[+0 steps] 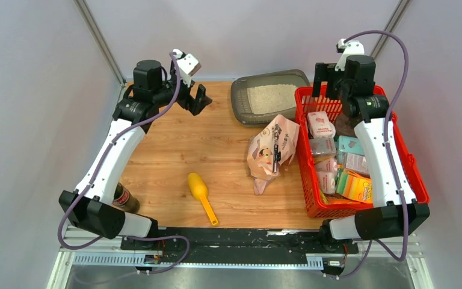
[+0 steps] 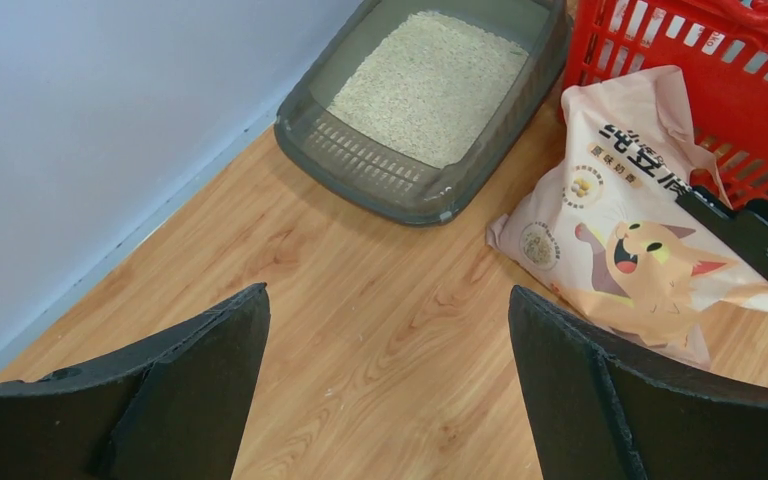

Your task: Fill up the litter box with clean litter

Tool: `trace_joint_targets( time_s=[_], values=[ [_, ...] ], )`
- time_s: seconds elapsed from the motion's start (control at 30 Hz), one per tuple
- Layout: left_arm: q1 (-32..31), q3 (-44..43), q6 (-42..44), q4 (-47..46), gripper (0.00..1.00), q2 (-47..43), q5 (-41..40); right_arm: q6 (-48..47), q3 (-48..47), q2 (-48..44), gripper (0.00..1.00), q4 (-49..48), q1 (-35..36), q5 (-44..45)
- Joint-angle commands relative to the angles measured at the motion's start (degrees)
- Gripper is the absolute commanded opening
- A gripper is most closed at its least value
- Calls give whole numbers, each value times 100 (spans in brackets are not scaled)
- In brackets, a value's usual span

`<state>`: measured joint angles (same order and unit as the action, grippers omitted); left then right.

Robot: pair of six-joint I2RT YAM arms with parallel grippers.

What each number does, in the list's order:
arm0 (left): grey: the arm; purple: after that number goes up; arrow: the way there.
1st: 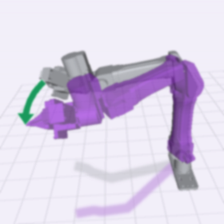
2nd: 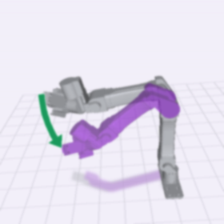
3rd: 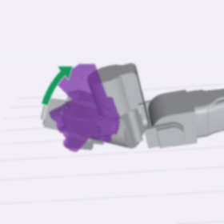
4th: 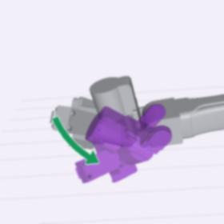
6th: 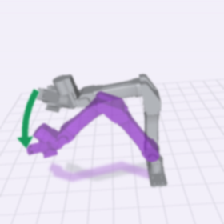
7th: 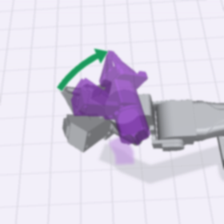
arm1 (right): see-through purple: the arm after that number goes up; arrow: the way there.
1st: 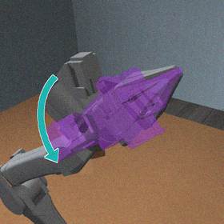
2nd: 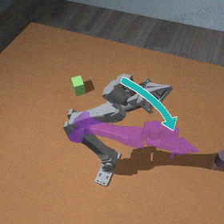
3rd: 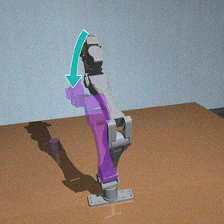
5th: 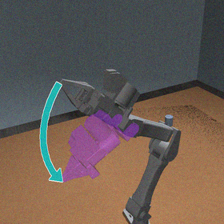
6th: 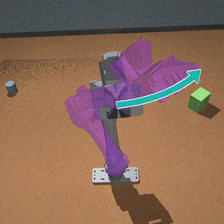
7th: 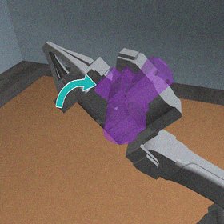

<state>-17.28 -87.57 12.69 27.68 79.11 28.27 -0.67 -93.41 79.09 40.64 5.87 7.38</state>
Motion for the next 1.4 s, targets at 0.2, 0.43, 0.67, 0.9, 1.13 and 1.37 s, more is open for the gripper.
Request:
trace_joint_targets(
  time_s=[0.2, 0.43, 0.67, 0.9, 1.13, 1.37],
  values=[
    [-354, 503, 295, 132, 95, -405, 433, -2278, 112, -482, 100, -30, 55, -3086],
    [-1100, 1031, 1410, 607, 93, -590, 592, -3536, 6, -219, 100, 734, 1073, -2744],
    [-2226, 2416, 1248, -1240, 91, -642, -216, -2747, -406, 361, 100, 822, 1391, -1504],
    [-3008, 3333, 700, -3398, 90, -230, 91, -2009, -11, 177, 100, 498, 1373, -809],
    [-4151, 4037, -37, -5728, 91, 595, -1261, -1489, -125, 256, 100, 462, 1338, -834],
    [-4495, 3835, -21, -6099, 79, 1405, -2544, -1322, -12, -15, 100, 576, 1312, -904]
  ],
)
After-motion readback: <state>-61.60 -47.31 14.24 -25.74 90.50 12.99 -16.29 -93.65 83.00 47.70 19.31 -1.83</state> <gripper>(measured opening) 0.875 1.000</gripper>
